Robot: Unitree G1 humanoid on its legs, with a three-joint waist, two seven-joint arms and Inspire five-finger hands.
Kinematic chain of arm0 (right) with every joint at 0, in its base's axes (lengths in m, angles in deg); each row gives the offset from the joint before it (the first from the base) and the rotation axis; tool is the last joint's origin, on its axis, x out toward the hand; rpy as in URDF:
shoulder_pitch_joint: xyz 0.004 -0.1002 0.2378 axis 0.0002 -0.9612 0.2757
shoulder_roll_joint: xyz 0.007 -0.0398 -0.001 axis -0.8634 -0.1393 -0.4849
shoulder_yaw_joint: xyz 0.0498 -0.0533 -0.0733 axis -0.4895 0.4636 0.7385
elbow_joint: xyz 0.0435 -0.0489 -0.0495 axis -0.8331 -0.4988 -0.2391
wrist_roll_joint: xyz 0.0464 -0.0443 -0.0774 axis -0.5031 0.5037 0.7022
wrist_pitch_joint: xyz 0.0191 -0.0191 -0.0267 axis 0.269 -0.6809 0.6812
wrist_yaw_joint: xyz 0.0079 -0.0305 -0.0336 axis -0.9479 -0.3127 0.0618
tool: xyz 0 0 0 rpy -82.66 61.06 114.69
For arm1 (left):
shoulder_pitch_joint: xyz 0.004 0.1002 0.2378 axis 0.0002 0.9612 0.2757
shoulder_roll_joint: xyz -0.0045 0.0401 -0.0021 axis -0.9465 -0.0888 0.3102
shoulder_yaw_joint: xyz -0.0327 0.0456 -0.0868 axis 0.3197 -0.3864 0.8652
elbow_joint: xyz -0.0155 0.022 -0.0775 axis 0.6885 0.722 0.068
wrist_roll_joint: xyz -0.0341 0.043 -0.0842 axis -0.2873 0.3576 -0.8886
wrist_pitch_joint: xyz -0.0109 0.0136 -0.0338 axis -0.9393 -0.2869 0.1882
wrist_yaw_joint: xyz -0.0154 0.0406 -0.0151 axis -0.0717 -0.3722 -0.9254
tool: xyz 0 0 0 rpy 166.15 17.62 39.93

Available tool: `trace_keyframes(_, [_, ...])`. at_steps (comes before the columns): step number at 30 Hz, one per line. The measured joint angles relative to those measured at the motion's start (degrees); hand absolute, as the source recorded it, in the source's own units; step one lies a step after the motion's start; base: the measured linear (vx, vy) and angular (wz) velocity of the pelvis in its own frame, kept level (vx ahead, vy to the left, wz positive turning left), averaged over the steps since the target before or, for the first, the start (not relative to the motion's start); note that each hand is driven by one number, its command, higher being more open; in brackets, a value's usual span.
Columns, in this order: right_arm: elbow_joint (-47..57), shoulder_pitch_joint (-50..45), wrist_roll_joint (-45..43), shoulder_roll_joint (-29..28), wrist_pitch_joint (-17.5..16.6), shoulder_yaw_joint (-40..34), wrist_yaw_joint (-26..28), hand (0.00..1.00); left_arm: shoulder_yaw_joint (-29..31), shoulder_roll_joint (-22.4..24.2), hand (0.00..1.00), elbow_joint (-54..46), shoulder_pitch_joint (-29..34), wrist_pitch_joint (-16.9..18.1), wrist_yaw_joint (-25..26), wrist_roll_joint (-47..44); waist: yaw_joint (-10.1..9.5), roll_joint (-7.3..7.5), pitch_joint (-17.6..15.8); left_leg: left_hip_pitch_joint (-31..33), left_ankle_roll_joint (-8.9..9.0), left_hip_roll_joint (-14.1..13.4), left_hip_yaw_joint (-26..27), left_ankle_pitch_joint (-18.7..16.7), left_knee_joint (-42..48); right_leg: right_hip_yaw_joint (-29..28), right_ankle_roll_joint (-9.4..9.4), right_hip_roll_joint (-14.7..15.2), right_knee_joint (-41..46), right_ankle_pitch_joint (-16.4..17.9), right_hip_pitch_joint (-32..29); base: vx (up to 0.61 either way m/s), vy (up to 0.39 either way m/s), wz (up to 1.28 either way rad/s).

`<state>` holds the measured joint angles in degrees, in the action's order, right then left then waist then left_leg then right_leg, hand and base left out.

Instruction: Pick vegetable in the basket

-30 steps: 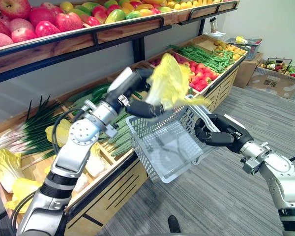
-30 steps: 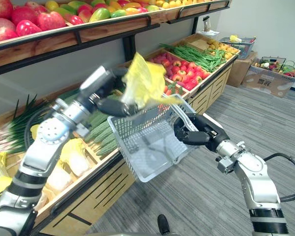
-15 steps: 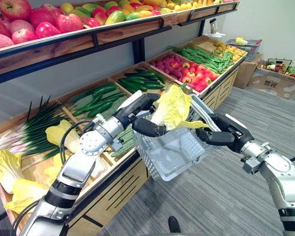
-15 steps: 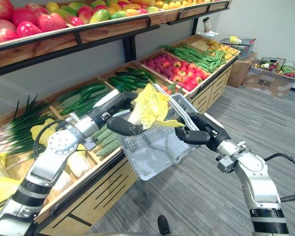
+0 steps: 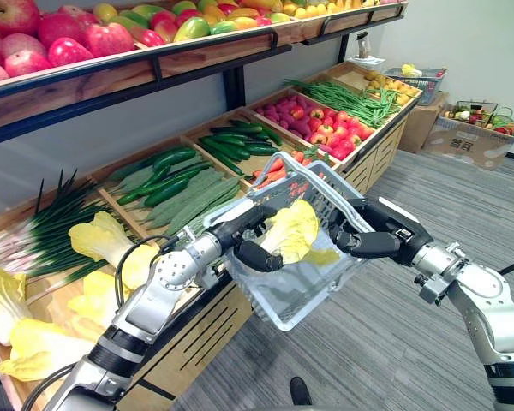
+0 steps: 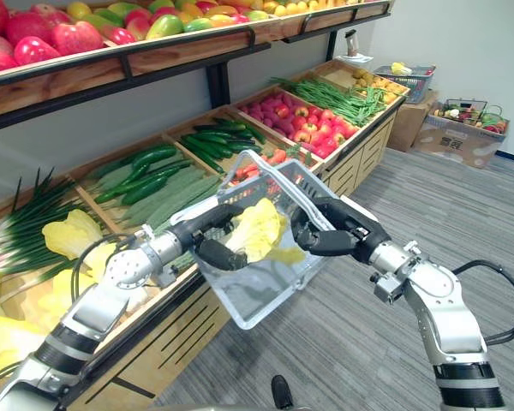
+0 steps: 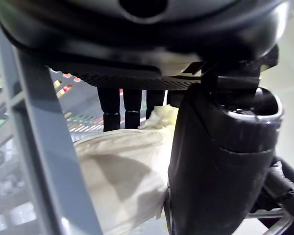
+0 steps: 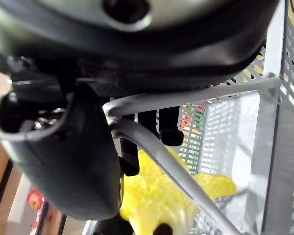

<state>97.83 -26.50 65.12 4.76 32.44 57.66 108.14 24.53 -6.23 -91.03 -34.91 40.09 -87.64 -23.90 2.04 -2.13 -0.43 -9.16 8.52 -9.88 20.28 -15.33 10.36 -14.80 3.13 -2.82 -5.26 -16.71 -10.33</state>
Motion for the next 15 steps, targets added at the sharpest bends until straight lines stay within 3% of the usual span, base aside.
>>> trace_keyframes(8, [1.1,0.0,0.0,1.3,1.8,1.5,1.2,0.00,-0.6,1.8,0.00,3.9,0.0,0.1,1.5,1.0,0.89,-0.23,0.4,-0.8,0.26,-0.1,2.5,-0.2,-0.4,-2.1,-0.04,-1.0,0.0,-0.8,-0.6,0.00,0.029,-0.15])
trace_keyframes(9, [1.1,0.0,0.0,1.4,2.0,1.8,1.2,0.00,-0.6,2.2,1.00,4.8,0.0,0.1,1.9,1.1,1.11,-0.36,0.6,-1.0,0.37,-0.2,2.9,-0.3,-0.4,-2.5,-0.08,-1.0,0.0,-0.8,-0.6,0.00,0.028,-0.18])
trace_keyframes(15, [1.1,0.0,0.1,2.3,3.1,2.0,2.0,0.00,-3.2,2.3,1.00,7.1,-1.2,0.0,1.7,1.7,1.58,-0.62,0.9,-1.5,0.48,-0.2,4.1,-0.3,-0.3,-2.9,-0.12,-1.2,0.0,-0.6,-0.6,-0.02,0.016,-0.10])
